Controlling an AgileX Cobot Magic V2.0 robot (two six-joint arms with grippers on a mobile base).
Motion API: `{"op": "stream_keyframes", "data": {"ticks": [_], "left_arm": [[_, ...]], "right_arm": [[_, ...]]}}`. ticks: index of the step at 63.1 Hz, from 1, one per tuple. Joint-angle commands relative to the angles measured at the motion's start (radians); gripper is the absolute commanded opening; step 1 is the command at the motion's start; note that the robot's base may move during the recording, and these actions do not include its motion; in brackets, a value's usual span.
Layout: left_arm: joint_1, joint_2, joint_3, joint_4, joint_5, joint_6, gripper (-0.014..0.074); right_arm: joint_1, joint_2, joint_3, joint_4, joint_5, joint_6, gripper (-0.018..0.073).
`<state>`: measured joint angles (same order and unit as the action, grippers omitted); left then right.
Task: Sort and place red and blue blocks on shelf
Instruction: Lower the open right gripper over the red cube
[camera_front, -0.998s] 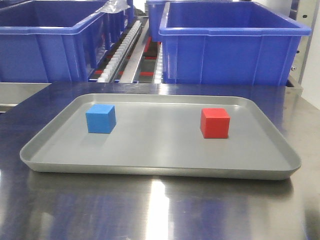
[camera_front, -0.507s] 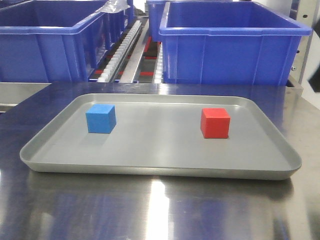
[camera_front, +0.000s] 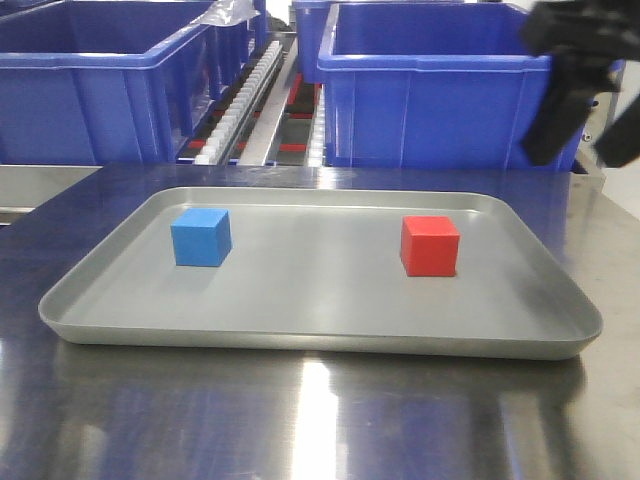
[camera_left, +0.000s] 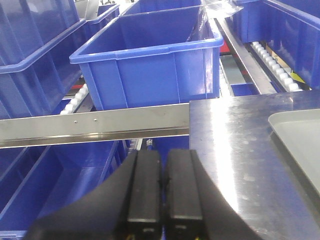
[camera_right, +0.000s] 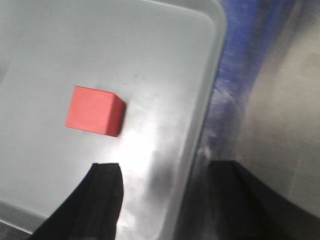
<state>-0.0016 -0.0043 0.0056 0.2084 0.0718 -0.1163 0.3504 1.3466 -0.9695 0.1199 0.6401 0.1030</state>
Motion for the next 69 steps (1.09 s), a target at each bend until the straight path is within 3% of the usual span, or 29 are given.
{"op": "stream_keyframes", "data": {"ticks": [1,21,42,56,69], "left_arm": [[-0.001,-0.020,0.033,-0.009,-0.092,0.001,0.0124],[-0.001,-0.020,0.033,-0.009,-0.092,0.001,0.0124],[-0.001,-0.020,0.033,-0.009,-0.092,0.001,0.0124],[-0.001,-0.020,0.033,-0.009,-0.092,0.001,0.0124],[-0.001,-0.020,0.033,-0.009,-0.092,0.001,0.0124]], "right_arm": [[0.027,0.012,-0.066,0.007,-0.043,-0.002,0.0489],[0.103,0.119,-0.170,0.007,-0.040,-0.002,0.0489],[0.124,0.184,-0.194,0.003,-0.033,-0.002,0.0494],[0.132,0.196,-0.194,-0.002,-0.039,-0.002,0.0584],[0.132,0.214,-0.194,-0.002,-0.049,-0.002,0.0594]]}}
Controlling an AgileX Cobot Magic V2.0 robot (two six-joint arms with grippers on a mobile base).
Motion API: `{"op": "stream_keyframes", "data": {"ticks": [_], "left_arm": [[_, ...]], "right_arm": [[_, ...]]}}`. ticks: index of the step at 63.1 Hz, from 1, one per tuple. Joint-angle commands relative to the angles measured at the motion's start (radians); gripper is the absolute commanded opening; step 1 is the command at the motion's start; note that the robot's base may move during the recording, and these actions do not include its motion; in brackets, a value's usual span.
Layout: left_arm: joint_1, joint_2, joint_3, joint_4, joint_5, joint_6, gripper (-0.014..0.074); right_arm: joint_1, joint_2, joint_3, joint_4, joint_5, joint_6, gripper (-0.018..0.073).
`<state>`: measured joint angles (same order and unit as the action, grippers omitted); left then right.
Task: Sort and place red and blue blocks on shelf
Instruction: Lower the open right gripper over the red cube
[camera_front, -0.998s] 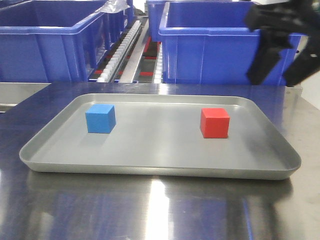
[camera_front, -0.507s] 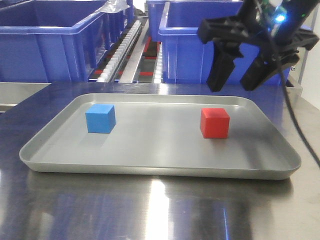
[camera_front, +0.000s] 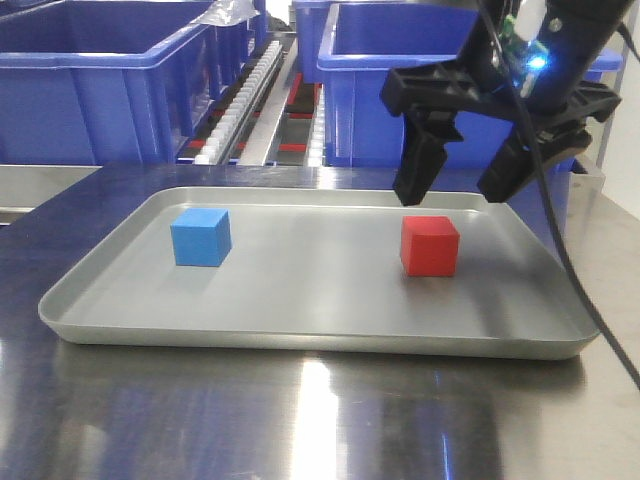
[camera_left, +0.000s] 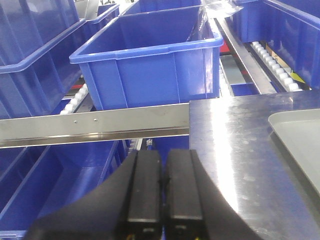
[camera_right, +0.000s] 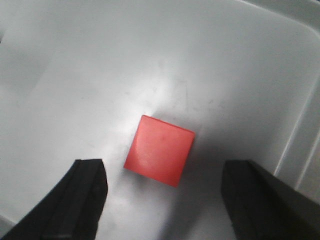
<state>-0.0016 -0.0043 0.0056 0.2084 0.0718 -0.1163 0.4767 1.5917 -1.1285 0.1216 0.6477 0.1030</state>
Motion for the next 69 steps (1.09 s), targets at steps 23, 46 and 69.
{"op": "stream_keyframes", "data": {"ticks": [23,46,69], "left_arm": [[-0.001,-0.020,0.033,-0.009,-0.092,0.001,0.0124],[-0.001,-0.020,0.033,-0.009,-0.092,0.001,0.0124],[-0.001,-0.020,0.033,-0.009,-0.092,0.001,0.0124]], "right_arm": [[0.006,-0.015,-0.037,-0.003,-0.076,-0.002,0.0594],[0.006,0.050,-0.087,0.002,-0.057,-0.002,0.0594],[0.006,0.096,-0.130,0.002,-0.008,-0.002,0.0594]]}}
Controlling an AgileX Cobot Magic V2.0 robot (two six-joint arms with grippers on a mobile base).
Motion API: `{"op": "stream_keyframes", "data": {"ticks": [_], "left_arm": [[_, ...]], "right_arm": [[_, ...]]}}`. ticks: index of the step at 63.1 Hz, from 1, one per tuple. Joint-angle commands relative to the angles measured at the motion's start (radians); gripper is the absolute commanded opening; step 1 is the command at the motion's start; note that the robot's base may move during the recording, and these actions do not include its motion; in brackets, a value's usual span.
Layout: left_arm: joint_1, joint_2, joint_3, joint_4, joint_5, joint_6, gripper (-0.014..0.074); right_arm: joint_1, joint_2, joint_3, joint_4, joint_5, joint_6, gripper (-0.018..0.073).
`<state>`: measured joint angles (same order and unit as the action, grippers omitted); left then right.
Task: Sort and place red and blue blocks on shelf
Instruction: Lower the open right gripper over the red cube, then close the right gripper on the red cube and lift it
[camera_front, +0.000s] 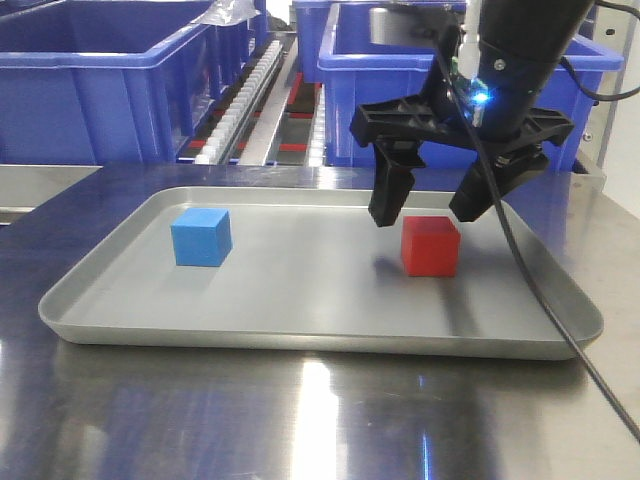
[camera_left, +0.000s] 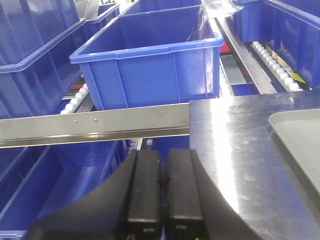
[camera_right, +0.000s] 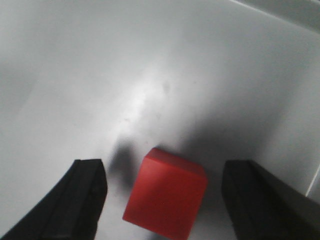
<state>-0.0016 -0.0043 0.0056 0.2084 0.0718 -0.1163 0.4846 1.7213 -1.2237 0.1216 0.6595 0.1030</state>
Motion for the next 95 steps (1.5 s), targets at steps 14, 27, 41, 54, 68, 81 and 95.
{"op": "stream_keyframes", "data": {"ticks": [14,27,41,54,68,81,95], "left_arm": [[-0.001,-0.020,0.033,-0.009,-0.092,0.001,0.0124],[-0.001,-0.020,0.033,-0.009,-0.092,0.001,0.0124],[-0.001,-0.020,0.033,-0.009,-0.092,0.001,0.0124],[-0.001,-0.020,0.033,-0.009,-0.092,0.001,0.0124],[-0.001,-0.020,0.033,-0.009,-0.092,0.001,0.0124],[-0.001,-0.020,0.033,-0.009,-0.092,0.001,0.0124],[-0.001,-0.020,0.033,-0.009,-0.092,0.001,0.0124]], "right_arm": [[-0.002,-0.006,-0.034,0.002,0.004,-0.002,0.0594],[-0.002,0.005,-0.034,0.002,0.003,-0.002,0.0594],[-0.002,0.005,-0.034,0.002,-0.002,-0.002,0.0544],[-0.002,0.005,-0.034,0.002,-0.002,-0.002,0.0326],[-0.002,0.001,-0.045,0.002,0.021,-0.002,0.0141],[-0.002,-0.040,-0.105,0.002,0.048,-0.002,0.0052],[-0.002,-0.135,-0.112,0.001,-0.024,-0.002,0.0049]]}}
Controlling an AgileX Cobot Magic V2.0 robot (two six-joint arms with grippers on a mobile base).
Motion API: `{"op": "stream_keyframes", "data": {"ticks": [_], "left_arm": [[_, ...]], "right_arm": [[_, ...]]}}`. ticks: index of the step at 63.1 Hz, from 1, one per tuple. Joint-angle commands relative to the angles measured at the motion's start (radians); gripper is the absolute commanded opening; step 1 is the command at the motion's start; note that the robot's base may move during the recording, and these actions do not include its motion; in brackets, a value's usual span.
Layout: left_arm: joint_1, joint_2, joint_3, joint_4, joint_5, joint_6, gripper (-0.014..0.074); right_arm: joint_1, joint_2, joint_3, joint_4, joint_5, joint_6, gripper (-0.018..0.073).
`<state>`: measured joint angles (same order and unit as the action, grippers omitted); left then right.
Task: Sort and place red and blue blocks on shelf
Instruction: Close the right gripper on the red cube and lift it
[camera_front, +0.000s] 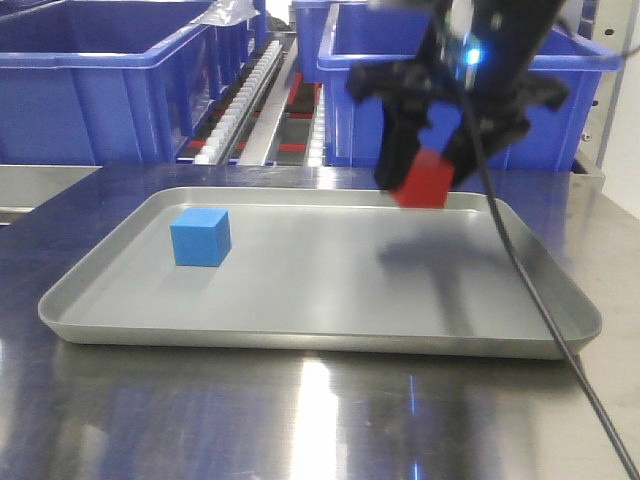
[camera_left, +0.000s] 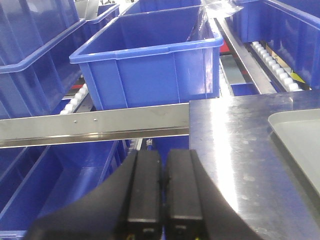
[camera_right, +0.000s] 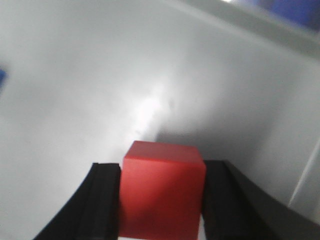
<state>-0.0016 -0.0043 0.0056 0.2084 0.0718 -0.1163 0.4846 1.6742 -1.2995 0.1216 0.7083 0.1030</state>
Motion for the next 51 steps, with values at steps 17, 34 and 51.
{"op": "stream_keyframes", "data": {"ticks": [17,34,51], "left_arm": [[-0.001,-0.020,0.033,-0.009,-0.092,0.001,0.0124],[-0.001,-0.020,0.033,-0.009,-0.092,0.001,0.0124],[-0.001,-0.020,0.033,-0.009,-0.092,0.001,0.0124]], "right_arm": [[-0.018,-0.234,-0.007,-0.056,-0.190,-0.002,0.0049],[-0.102,-0.434,0.191,-0.056,-0.325,-0.002,0.0049],[-0.228,-0.638,0.380,-0.056,-0.347,-0.002,0.0049]]}}
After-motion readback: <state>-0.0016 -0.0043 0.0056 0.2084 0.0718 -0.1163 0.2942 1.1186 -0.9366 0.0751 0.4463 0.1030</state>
